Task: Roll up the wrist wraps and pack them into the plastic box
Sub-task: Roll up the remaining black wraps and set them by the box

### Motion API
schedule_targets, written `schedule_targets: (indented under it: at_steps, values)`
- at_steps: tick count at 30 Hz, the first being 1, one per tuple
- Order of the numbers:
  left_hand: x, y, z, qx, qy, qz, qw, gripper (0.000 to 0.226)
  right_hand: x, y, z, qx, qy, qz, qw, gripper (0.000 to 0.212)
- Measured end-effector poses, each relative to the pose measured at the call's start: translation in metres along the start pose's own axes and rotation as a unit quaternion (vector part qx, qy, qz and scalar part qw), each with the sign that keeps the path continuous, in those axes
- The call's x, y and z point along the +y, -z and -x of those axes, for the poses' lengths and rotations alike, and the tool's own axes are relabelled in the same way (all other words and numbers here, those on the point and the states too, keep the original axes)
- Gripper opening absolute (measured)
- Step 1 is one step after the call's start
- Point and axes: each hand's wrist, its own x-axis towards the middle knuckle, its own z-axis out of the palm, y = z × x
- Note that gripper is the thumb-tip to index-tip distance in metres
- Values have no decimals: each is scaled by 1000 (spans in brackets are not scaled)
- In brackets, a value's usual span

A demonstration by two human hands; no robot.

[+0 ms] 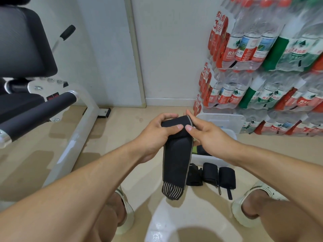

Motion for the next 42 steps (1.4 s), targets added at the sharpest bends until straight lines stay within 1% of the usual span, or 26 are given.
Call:
schedule_targets:
  at_steps: [3, 5, 8, 10, 13, 15, 18, 21, 22, 24, 26, 28, 31, 35, 39, 42]
  values:
    - [-3, -5, 1, 9, 12, 6, 1000, 37, 0, 2, 2, 7, 7, 30, 999, 58]
    - [-3, -8, 0, 21, 15, 17, 1000, 41, -6, 6, 3, 7, 12, 14, 1000, 55]
    - [1, -11, -4, 37, 24, 44, 998, 48, -12, 16, 1, 16, 37, -23, 999, 42]
    - [5, -12, -5, 40, 39, 64, 996, 46, -14, 20, 1, 26, 59, -42, 997, 39]
    - [9, -15, -4, -16, 57, 105, 993, 32, -14, 21, 0, 63, 94, -33, 993, 40]
    - [8, -14, -4, -32, 58, 117, 991, 29, -13, 21, 0, 67, 98, -42, 992, 43]
    - [6, -11, -6, -24, 43, 104, 993, 31, -8, 22, -2, 55, 81, -86, 991, 45]
    - [5, -10, -8, -8, 20, 86, 996, 31, -9, 21, -5, 63, 26, -142, 988, 47]
    - [5, -9, -8, 1, 11, 74, 997, 32, -9, 21, -6, 55, 2, -160, 986, 46]
    - [4, -9, -7, 12, -1, 51, 999, 37, -7, 22, -7, 9, -31, -190, 981, 36]
    - [4, -8, -5, 13, -2, 45, 999, 38, -6, 21, -7, -13, -30, -204, 978, 29]
    - [4, -8, -5, 13, 3, 60, 998, 38, -7, 19, -7, 0, -9, -218, 976, 26]
    - [7, -6, -5, -5, 19, 93, 995, 40, -8, 17, -8, 32, 21, -222, 974, 27]
    - [9, -3, -4, -38, 47, 114, 992, 35, -8, 17, -8, 58, 34, -182, 981, 33]
    - [8, 0, -6, -29, 59, 123, 990, 34, -7, 17, -7, 54, 47, -159, 985, 36]
    - [9, 2, -7, -19, 42, 123, 991, 35, -6, 18, -9, 51, 49, -176, 982, 42]
